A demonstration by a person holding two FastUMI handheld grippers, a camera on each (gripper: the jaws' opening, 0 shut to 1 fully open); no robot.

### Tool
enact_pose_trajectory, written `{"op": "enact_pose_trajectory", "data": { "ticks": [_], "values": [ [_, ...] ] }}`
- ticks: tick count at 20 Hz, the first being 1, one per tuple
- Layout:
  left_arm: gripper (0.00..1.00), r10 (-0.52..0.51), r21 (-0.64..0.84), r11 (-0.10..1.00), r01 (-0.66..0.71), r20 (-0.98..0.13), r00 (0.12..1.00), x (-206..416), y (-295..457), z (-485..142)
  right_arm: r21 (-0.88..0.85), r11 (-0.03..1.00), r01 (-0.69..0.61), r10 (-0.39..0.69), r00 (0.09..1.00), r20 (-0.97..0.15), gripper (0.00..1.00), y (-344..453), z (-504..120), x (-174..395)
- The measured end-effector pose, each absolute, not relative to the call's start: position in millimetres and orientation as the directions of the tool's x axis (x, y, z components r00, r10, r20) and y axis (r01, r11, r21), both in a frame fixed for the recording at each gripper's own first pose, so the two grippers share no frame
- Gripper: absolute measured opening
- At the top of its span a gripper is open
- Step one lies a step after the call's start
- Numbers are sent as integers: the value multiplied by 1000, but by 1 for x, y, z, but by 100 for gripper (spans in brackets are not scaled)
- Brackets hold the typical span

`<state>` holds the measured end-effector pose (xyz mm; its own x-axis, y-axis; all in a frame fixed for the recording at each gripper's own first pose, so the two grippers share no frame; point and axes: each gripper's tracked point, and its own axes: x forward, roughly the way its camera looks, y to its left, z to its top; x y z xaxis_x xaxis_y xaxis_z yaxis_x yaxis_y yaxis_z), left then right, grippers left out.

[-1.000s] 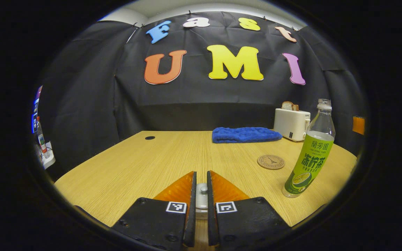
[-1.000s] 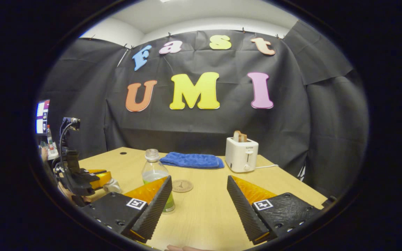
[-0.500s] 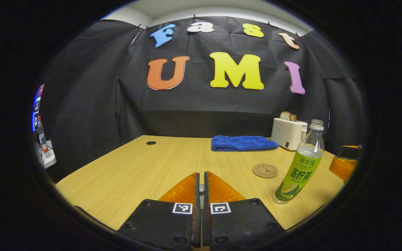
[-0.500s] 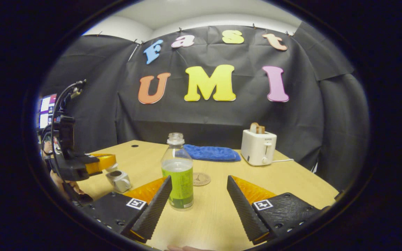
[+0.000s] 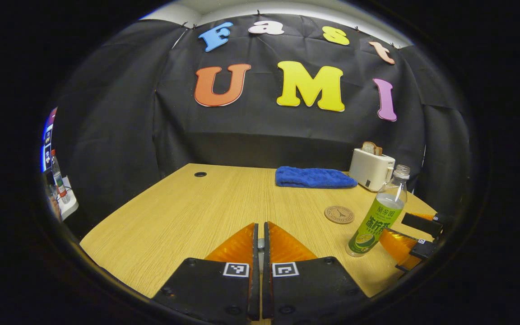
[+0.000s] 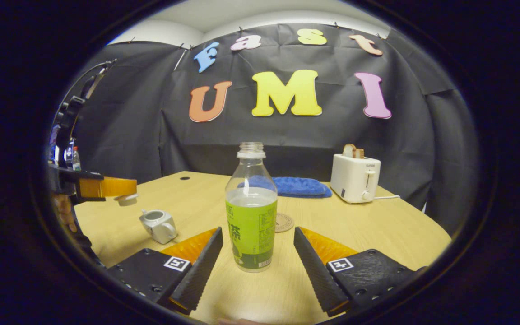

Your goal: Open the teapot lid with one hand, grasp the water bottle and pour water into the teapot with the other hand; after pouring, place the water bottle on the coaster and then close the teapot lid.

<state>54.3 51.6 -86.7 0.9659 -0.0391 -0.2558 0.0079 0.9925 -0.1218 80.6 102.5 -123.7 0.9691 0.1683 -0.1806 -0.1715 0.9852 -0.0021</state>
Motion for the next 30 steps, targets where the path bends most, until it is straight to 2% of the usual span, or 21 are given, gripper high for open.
{"op": "enact_pose_trajectory", "data": {
  "ticks": [3,4,5,6,7,9,10,13,19,22,26,30],
  "values": [
    [5,-78,-111,992,54,-233,969,45,49,-73,-28,982,-184,176,966,-189,95,116,-127,93],
    [5,-81,-108,992,58,-222,972,41,52,-68,-40,983,-178,168,967,-193,98,118,-128,98],
    [5,-80,-110,992,57,-220,972,39,54,-65,-53,984,-167,154,969,-194,95,119,-128,102],
    [5,-86,-107,992,65,-211,974,36,53,-61,-66,985,-157,141,971,-194,99,121,-129,109],
    [5,-99,-99,992,81,-195,976,33,51,-55,-78,987,-141,123,972,-201,95,121,-130,113],
    [4,-118,-65,992,108,-176,977,26,48,-46,-76,990,-120,103,976,-194,96,121,-129,117],
    [5,-128,-53,991,121,-166,978,23,47,-42,-88,990,-106,89,979,-185,89,120,-126,117],
    [4,-164,-53,986,158,-146,976,18,46,-36,-96,991,-96,79,983,-167,77,122,-116,115],
    [5,-127,-86,990,116,-134,983,14,80,-29,-230,970,-71,33,985,-167,72,128,-95,114],
    [5,-119,-104,989,106,-130,984,10,93,-28,-382,922,-71,2,984,-179,71,136,-95,117],
    [5,-131,-93,988,120,-131,983,8,95,-28,-613,789,-48,-76,982,-175,70,144,-102,125],
    [4,-147,-82,987,137,-132,980,5,97,-30,-733,676,-77,-84,980,-181,69,157,-113,129]
  ]
}}
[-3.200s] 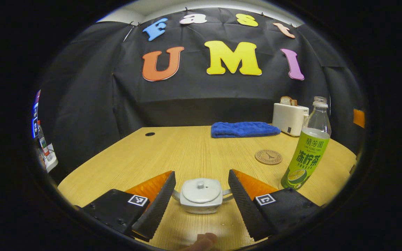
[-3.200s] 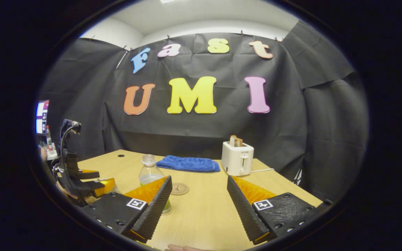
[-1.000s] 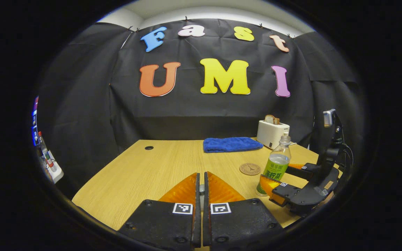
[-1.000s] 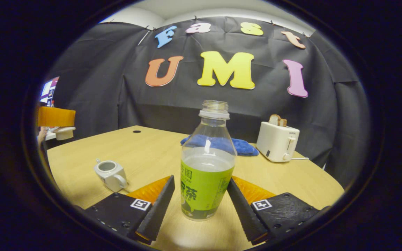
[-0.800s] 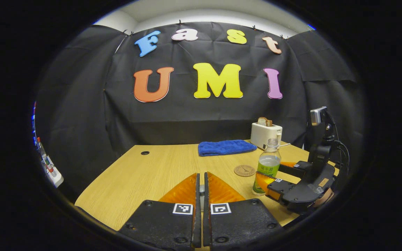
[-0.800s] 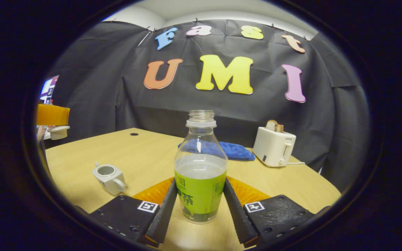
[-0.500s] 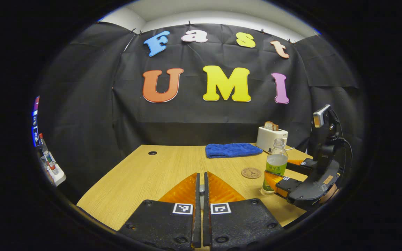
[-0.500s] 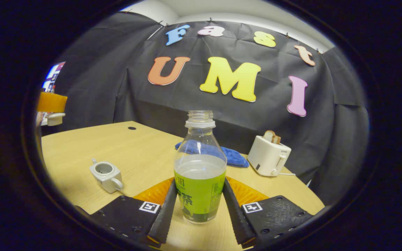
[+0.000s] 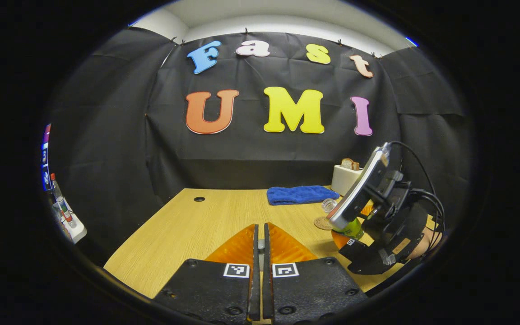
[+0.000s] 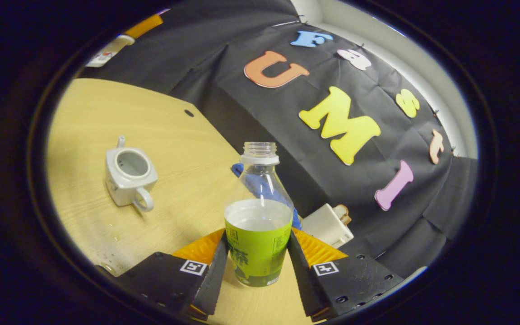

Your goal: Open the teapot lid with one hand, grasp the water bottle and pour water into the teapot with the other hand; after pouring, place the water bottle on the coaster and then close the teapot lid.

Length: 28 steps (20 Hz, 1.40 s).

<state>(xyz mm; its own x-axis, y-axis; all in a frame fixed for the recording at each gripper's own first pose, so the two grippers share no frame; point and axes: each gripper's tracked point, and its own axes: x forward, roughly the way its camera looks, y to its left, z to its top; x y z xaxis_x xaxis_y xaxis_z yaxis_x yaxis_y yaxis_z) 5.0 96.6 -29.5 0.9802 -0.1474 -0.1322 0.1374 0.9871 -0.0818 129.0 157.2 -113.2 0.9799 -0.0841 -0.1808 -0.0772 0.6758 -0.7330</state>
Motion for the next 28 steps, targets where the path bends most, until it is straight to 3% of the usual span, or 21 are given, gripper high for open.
{"op": "enact_pose_trajectory", "data": {
  "ticks": [7,16,28],
  "values": [
    [4,-129,-98,988,117,-137,982,2,115,-29,-914,400,-73,-82,990,-115,70,170,-124,134],
    [5,-131,-113,987,115,-142,981,-3,123,-30,-996,80,-31,-14,999,-32,70,181,-127,134],
    [4,-143,-89,987,131,-142,979,-4,118,-30,-974,-205,94,53,995,85,70,192,-121,129]
  ]
}}
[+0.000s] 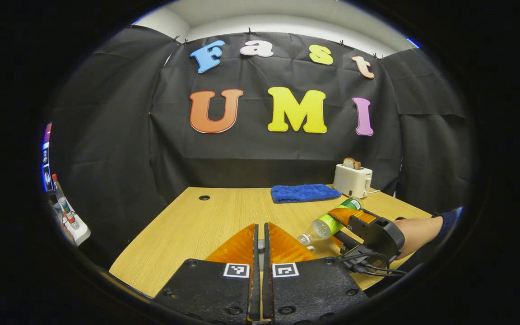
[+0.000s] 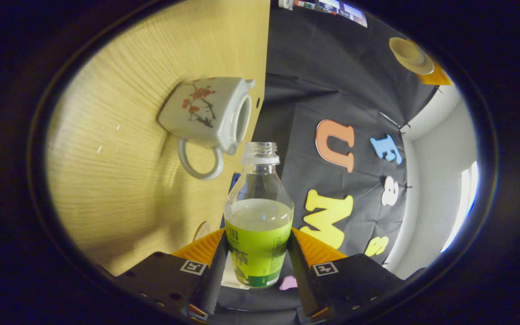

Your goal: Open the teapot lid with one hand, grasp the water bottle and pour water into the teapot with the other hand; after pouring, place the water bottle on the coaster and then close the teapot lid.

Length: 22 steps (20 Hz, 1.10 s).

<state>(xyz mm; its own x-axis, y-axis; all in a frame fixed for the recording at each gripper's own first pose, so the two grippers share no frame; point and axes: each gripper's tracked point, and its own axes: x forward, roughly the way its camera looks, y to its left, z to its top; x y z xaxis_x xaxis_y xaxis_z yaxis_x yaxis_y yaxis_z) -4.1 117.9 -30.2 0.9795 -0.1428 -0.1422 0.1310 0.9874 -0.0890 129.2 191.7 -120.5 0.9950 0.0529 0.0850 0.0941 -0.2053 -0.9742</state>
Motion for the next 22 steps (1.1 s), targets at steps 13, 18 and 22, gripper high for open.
{"op": "enact_pose_trajectory", "data": {
  "ticks": [13,18,22],
  "values": [
    [4,-141,-83,988,129,-161,977,-4,118,-36,-879,-392,271,155,961,227,71,220,-90,117],
    [4,-153,-74,987,143,-154,976,-5,115,-33,-850,-418,322,182,946,269,70,231,-73,119],
    [5,-147,-76,988,136,-161,976,-5,116,-35,-817,-456,352,199,935,292,71,235,-67,114]
  ]
}}
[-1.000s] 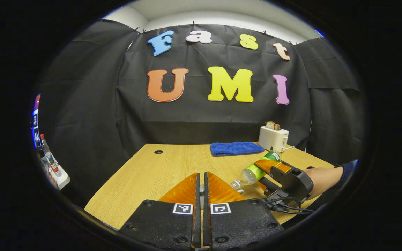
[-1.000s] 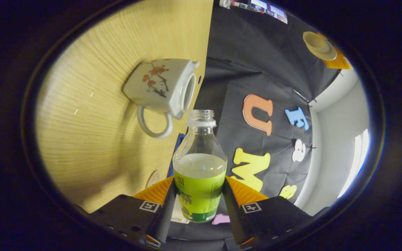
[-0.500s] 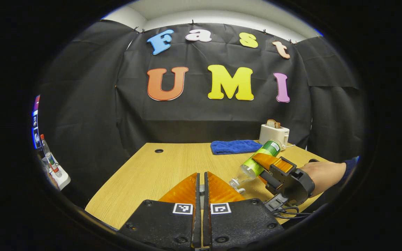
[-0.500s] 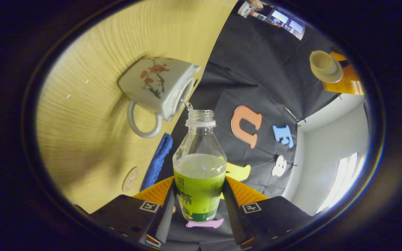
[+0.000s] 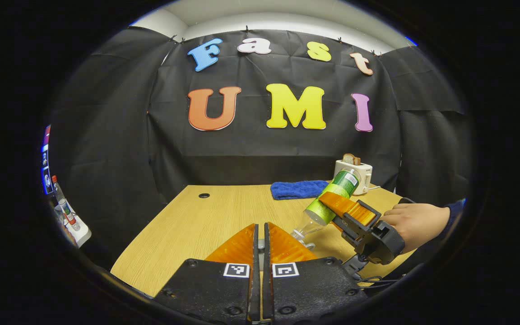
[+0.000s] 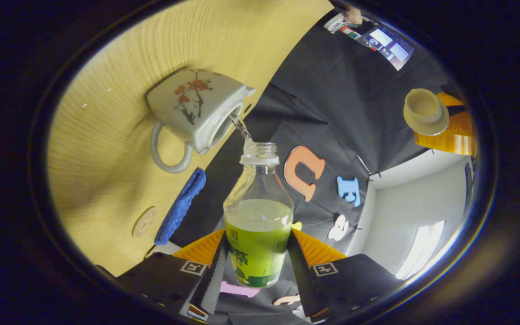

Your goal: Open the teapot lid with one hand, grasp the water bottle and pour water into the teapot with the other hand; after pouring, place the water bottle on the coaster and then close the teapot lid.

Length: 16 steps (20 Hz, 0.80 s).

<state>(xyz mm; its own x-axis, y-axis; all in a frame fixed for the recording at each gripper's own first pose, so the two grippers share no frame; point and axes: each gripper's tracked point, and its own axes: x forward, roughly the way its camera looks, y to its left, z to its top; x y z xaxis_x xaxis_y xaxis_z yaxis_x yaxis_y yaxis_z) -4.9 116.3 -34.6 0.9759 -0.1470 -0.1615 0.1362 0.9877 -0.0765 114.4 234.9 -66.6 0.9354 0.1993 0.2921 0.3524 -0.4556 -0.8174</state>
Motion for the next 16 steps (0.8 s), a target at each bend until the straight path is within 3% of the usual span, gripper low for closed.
{"op": "enact_pose_trajectory", "data": {
  "ticks": [16],
  "values": [
    [4,-146,-81,988,133,-169,975,-5,117,-37,-722,-540,432,249,902,353,71,238,-49,107]
  ]
}}
